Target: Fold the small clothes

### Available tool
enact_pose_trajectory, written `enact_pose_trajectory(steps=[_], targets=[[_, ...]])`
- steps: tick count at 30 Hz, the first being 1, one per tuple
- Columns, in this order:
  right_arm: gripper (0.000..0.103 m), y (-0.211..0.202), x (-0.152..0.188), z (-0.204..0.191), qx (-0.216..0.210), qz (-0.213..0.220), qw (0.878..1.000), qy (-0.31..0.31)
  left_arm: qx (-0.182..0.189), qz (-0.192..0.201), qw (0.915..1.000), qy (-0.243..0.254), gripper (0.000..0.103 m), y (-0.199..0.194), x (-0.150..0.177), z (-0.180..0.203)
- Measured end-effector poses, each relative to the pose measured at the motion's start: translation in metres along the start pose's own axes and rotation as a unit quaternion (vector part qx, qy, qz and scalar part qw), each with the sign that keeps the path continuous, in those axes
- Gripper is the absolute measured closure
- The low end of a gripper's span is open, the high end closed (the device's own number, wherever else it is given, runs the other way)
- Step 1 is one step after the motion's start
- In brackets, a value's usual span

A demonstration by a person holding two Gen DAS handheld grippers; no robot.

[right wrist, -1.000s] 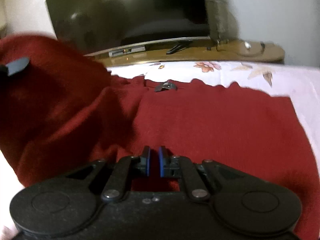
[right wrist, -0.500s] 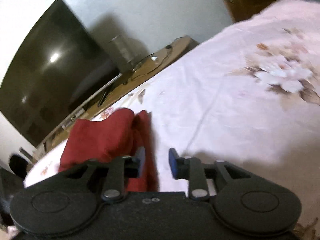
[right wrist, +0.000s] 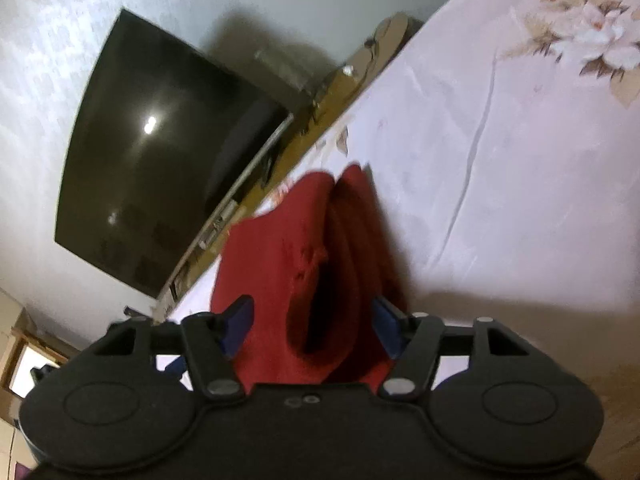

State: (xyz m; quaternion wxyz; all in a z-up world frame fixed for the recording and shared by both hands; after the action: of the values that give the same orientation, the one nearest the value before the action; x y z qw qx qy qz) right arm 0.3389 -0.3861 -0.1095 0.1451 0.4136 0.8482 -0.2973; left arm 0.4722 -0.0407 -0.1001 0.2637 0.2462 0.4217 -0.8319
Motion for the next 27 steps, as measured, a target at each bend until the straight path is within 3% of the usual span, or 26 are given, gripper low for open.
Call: enact_pose_trajectory(steps=[1,3,8,13,17,19,20,22,23,24,27], targets=[[0.052,0.006,0.001,-0.001,0.005,-0.006,1.0,-0.003,-0.007,-0.005,0.9999,-0.006,0.021,0.004,0.001,-0.005],[0.07,0.015,0.004,-0.003,0.02,-0.022,0.999,-0.013,-0.02,-0.018,0.9995,-0.015,0.021,0.014,0.005,-0.009],[0.088,0.019,0.012,-0.008,0.035,-0.035,0.998,-0.03,-0.019,-0.016,0.9995,-0.018,0.02,0.019,0.005,-0.005],[0.091,-0.004,0.018,-0.027,0.02,-0.014,0.998,-0.058,-0.004,0.015,0.9999,-0.001,0.021,0.005,0.005,0.0],[0.092,-0.019,0.037,-0.029,0.031,-0.015,0.997,-0.069,-0.027,0.0,0.9989,0.037,0.021,0.013,0.005,0.004],[0.09,-0.008,0.045,-0.014,0.061,-0.031,0.995,-0.073,-0.033,-0.016,0.9987,0.035,0.02,0.02,0.006,0.001],[0.083,-0.005,0.045,-0.009,0.061,-0.033,0.995,-0.068,-0.034,-0.016,0.9989,0.029,0.02,0.02,0.005,-0.002],[0.068,-0.01,0.034,-0.011,0.046,0.001,0.997,-0.068,-0.036,-0.012,0.9989,0.027,0.021,0.017,0.0,-0.003],[0.05,-0.015,0.025,-0.017,0.042,0.029,0.995,-0.082,-0.038,-0.007,0.9988,0.029,0.021,0.016,-0.003,-0.004],[0.041,-0.018,0.016,-0.022,0.037,0.049,0.993,-0.096,-0.039,-0.006,0.9988,0.03,0.021,0.019,-0.006,-0.005],[0.046,-0.001,-0.017,-0.025,0.022,0.055,0.992,-0.113,-0.041,-0.008,0.9986,0.032,0.021,0.024,-0.013,-0.005]])
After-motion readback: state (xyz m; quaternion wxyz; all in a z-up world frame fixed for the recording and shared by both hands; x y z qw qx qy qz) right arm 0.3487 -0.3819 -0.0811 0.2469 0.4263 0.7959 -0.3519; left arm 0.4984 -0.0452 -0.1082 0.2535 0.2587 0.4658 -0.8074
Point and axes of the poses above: each gripper's, at about its wrist camera, not at the fingertips, and y roughly the way its jaws point, z to its right, x to its underside, the point moved 3 cm from there along y, roughly the way its jaws point, and after that the axes turned 5 degrees about -x, right-handed, at the moved point
